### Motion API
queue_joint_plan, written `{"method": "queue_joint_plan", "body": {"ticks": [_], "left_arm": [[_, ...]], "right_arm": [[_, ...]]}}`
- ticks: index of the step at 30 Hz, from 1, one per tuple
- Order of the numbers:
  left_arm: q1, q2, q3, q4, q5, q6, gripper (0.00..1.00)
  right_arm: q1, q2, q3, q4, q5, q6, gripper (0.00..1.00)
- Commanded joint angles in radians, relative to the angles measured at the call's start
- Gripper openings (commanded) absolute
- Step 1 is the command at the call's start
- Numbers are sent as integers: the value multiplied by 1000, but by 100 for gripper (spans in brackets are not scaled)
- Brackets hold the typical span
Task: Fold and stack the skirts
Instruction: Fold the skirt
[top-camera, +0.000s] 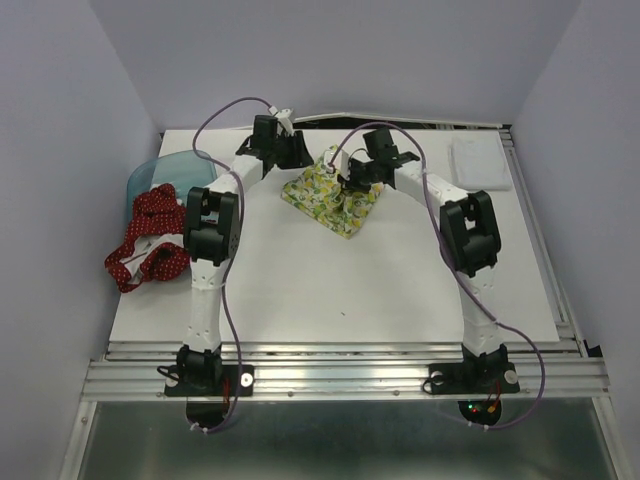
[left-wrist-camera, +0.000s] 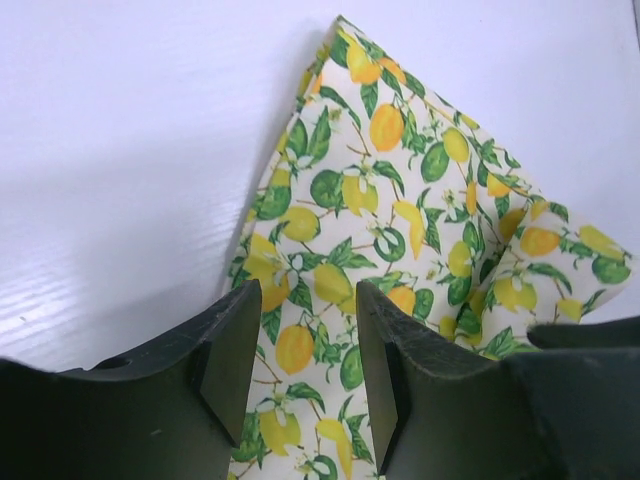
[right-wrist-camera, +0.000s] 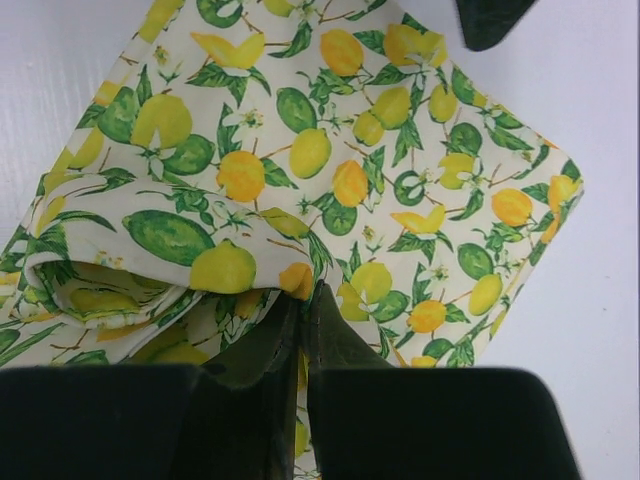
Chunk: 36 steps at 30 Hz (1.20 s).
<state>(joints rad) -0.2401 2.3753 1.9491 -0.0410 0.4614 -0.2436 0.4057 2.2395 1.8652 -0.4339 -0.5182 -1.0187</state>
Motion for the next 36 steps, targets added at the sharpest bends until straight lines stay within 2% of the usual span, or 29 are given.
{"method": "queue_joint_plan", "body": {"ticks": [1,3,7,14,17,22,24,28,32,36], "left_arm": [[-1,36,109,-75,-49,15,54],[-8,76,145,-109,-52,21,53],[-18,84,111,-117,-20,21,53],[-21,33,33,-89,-17,27,53],[-19,-2,-11,-79,-7,30,53],[-13,-112,-139,4,13,35,54],[-11,-175,-200,33,25,44,55],[-7,-267,-274,64,51,59,55],[-7,-373,-412,111,199,24,52],[-24,-429,-539,104,296,6,49]], "right_arm": [[13,40,64,-72,-43,-11,3],[13,87,107,-124,-45,-15,3],[13,167,210,-297,-34,-32,2],[22,287,311,-537,-66,8,1],[22,308,305,-635,-78,16,1],[31,237,169,-698,-89,61,1],[41,184,79,-695,-92,126,1],[76,112,-47,-691,-109,302,1],[76,54,-162,-616,-123,558,1],[76,2,-274,-548,-123,686,1]]}}
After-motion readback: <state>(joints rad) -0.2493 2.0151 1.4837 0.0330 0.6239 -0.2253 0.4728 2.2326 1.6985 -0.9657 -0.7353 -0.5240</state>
